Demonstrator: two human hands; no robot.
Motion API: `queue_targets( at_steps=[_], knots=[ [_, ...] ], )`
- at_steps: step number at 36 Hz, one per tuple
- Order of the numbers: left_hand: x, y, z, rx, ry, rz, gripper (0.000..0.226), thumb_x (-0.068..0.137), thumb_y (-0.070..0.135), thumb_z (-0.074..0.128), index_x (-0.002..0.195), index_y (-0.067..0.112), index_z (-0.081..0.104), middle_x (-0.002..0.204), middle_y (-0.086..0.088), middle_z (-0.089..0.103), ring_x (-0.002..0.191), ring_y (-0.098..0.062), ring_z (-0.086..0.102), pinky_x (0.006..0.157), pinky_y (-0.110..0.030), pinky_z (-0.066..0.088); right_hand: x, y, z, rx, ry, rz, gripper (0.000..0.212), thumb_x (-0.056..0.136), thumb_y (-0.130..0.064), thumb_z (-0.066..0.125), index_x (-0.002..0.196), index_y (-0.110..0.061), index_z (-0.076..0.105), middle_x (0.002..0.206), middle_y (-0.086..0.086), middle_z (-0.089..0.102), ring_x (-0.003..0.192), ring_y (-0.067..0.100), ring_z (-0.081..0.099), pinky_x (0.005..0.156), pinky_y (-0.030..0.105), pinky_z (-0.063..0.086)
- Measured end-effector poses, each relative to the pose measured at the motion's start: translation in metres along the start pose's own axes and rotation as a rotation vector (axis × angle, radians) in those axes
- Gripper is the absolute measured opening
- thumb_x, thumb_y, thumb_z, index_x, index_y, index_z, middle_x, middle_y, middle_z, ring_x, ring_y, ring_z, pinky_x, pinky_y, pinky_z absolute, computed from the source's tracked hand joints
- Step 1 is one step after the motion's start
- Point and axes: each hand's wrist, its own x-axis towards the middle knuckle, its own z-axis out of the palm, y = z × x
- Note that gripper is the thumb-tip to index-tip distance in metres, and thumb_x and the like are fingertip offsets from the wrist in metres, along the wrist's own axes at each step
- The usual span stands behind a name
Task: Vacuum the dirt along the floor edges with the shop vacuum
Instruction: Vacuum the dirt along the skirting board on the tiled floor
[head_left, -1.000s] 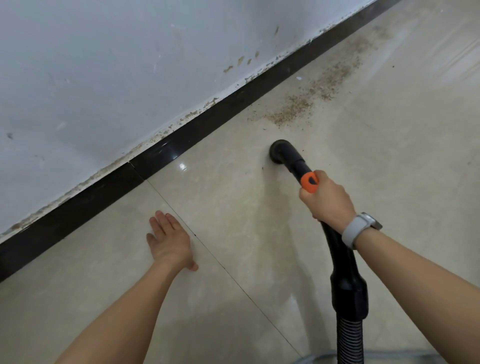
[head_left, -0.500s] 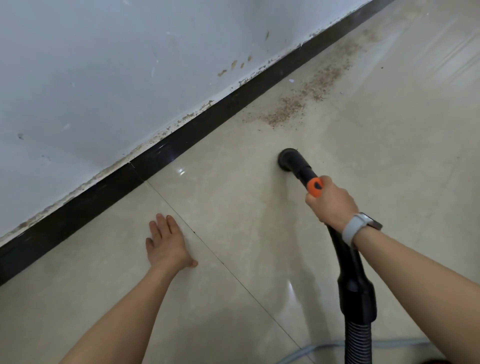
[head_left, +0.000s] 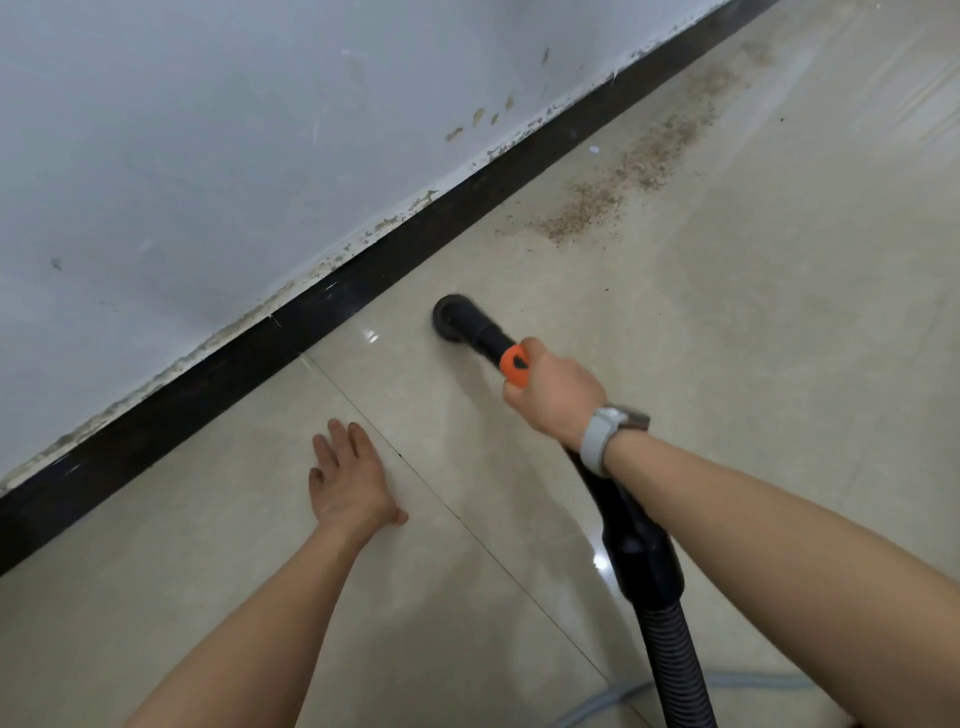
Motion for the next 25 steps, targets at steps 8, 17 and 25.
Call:
queue_targets(
  at_steps=[8,17,25],
  knots=[
    [0.001,0.002,-0.001,0.011,-0.001,0.002,0.129,0.071,0.033,0.083,0.149,0.004,-0.016,0.157,-0.014,-0.024,0.145,-0.036,-0.017,0.118,-0.046,0.010,0.050,0.007,-0.028,0.118,0.031,0.147,0.029,0.086,-0.025,0.051,0.114,-0.016,0.048,0.090,0.010,0.062,0.069,0.031,0.062,0.066,0.034,0.053],
    [0.001,-0.005,-0.001,0.011,0.002,0.032,0.130,0.070,0.038,0.083,0.150,0.008,-0.016,0.157,-0.011,-0.024,0.145,-0.034,-0.018,0.119,-0.044,0.014,0.021,0.003,-0.009,0.102,-0.053,0.037,0.028,0.087,-0.026,0.050,0.113,-0.017,0.047,0.089,0.011,0.063,0.068,0.033,0.060,0.063,0.034,0.049],
    [0.005,-0.007,-0.020,0.002,-0.072,0.034,0.111,0.079,0.059,0.065,0.152,0.011,-0.002,0.160,-0.011,-0.014,0.147,-0.033,-0.006,0.117,-0.048,0.018,-0.012,0.085,-0.035,0.174,0.042,0.301,0.029,0.082,-0.030,0.052,0.110,-0.022,0.047,0.086,0.010,0.065,0.067,0.035,0.064,0.071,0.042,0.056]
  ],
)
